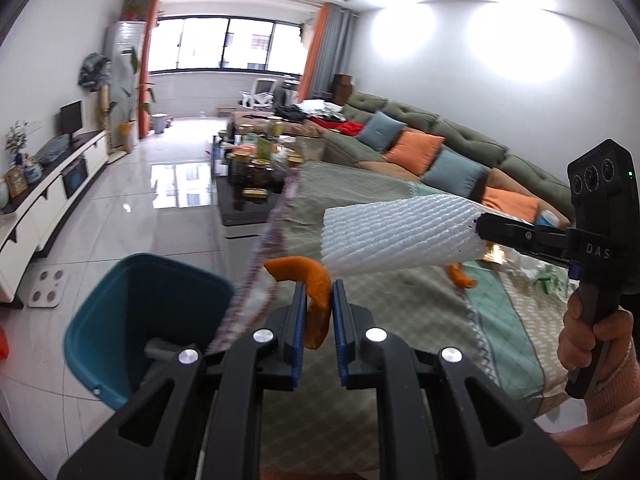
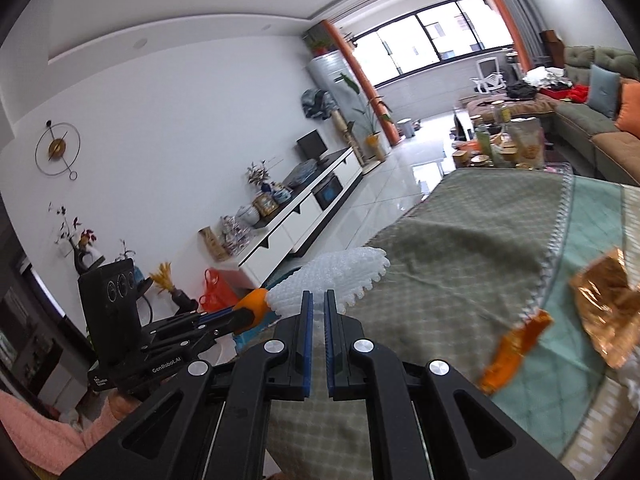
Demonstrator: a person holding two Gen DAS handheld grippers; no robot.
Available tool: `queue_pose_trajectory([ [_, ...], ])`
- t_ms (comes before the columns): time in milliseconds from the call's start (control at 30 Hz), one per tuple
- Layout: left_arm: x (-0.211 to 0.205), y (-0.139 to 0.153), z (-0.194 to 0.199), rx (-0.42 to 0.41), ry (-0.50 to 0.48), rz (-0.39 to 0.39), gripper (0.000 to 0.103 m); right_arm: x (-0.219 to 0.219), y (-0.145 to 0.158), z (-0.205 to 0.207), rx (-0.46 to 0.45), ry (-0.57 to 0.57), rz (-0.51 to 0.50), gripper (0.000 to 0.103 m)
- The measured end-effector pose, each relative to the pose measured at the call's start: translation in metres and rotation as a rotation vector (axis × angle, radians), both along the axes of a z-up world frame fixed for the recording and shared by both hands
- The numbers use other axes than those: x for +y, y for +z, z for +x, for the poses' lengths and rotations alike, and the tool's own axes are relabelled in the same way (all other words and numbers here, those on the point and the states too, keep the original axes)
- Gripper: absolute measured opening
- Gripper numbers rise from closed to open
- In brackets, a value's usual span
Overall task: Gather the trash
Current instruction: 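Carry the orange peel and foam net toward the teal bin with both tools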
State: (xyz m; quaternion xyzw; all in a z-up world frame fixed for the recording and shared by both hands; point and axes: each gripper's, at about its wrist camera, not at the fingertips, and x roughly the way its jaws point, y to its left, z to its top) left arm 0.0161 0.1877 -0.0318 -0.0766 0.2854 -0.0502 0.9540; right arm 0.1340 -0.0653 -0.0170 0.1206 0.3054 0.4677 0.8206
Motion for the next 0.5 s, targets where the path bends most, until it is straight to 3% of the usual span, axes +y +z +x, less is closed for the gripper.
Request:
queue_pose_trajectory([
  [500,0.065,-0.012,-0.004,0.037,0.165,-0.016,0.014,0.068,-0.002,0.011,-0.007,0.088,-0.071,0.006],
])
